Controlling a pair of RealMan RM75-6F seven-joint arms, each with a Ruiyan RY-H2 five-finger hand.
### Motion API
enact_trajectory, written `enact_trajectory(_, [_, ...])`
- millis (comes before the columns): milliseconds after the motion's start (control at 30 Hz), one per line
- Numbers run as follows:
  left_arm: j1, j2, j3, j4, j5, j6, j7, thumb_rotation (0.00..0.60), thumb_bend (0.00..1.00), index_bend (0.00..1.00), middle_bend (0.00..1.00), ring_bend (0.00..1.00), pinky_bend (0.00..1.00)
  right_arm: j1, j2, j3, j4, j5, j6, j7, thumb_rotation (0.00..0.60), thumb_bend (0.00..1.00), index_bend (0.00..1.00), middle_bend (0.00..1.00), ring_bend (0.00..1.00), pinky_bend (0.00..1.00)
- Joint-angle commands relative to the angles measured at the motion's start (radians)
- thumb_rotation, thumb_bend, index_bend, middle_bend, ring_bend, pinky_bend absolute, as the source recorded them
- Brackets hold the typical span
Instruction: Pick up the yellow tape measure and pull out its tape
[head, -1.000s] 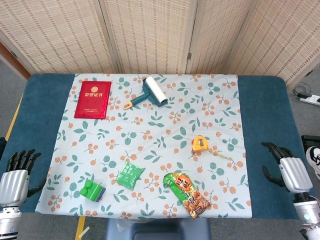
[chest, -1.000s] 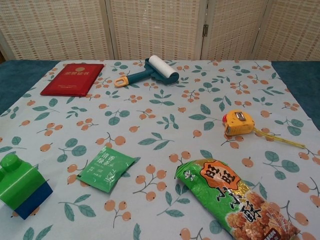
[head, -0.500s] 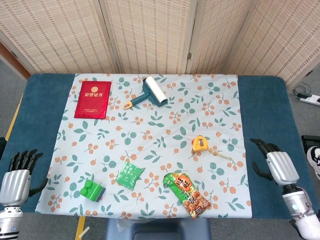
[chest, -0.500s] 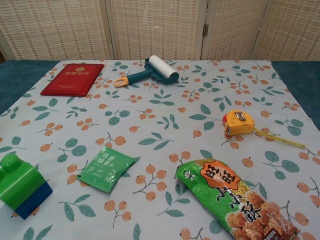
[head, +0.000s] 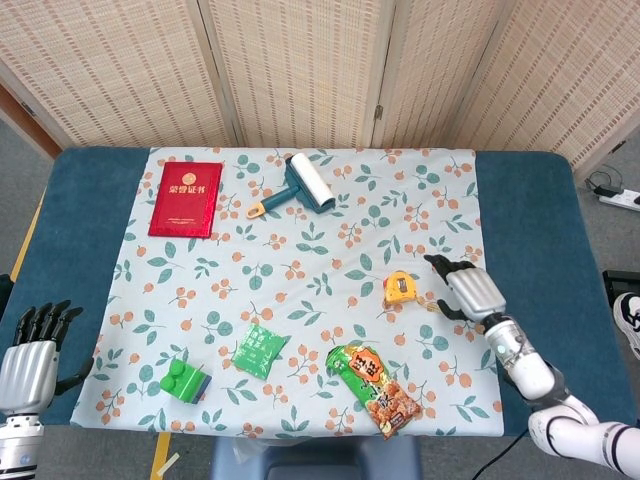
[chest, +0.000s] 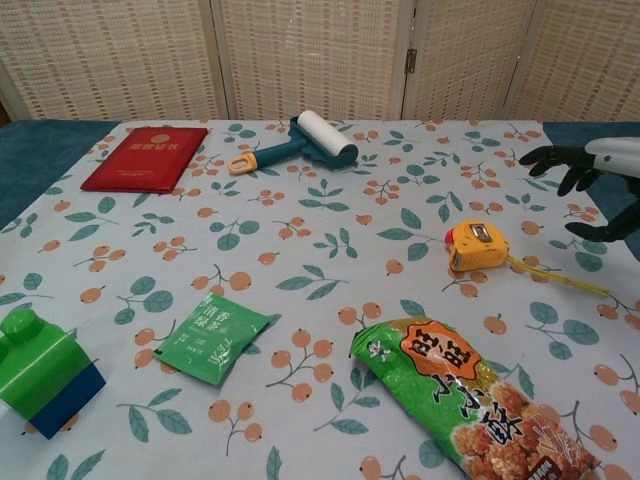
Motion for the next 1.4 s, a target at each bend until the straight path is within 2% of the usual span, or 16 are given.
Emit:
enact_trajectory(33, [0.003,0.003,-0.002,-0.006,-0.003,-0.001,0.004,0.600,0.33,0.22,0.15,0.10,0.00,0.046,-0.060,0.003,0.065,0.022,-0.048,-0.047,0.600,0.41,0.04,0.13,0.22,0.21])
enact_trajectory(133, [0.004,0.005,-0.005,-0.013,-0.006,-0.002,0.010,0.600,0.33,0.22,0.15,0.10,0.00,0.071,-0.097,-0.004,0.108,0.017,-0.068,-0.065,0.600,0.34,0.03,0.12,0.22,0.21])
enact_trajectory(333, [0.002,0.008,-0.009,-0.023,-0.008,-0.011,0.024,0.600,0.33,0.22,0.15,0.10,0.00,0.113,-0.157,-0.021,0.194,0.004,-0.089,-0.118,0.600,0.34,0.03,0.11,0.22,0.21])
enact_trajectory(600, [0.002,0.004,-0.017,-0.023,-0.017,-0.016,0.032,0.600,0.33,0.22,0.15,0.10,0.00,0.152,-0.211,-0.029,0.262,0.001,-0.118,-0.125,0.600,0.34,0.03,0.13,0.22,0.21])
enact_trajectory(833, [0.006,0.003,-0.020,-0.017,-0.023,-0.017,0.027,0.600,0.33,0.22,0.15,0.10,0.00,0.166,-0.238,-0.031,0.306,-0.013,-0.119,-0.093,0.600,0.34,0.18,0.22,0.25,0.21])
enact_trajectory(1200, [0.011,0.000,-0.026,-0.008,-0.028,-0.015,0.022,0.600,0.32,0.21,0.15,0.10,0.00,0.186,-0.263,-0.034,0.336,-0.019,-0.132,-0.064,0.600,0.34,0.24,0.26,0.28,0.21])
enact_trajectory(1400, [0.012,0.006,-0.028,-0.014,-0.022,-0.018,-0.010,0.600,0.33,0.21,0.15,0.10,0.00,0.183,-0.270,-0.033,0.346,-0.012,-0.121,-0.055,0.600,0.35,0.43,0.39,0.37,0.26])
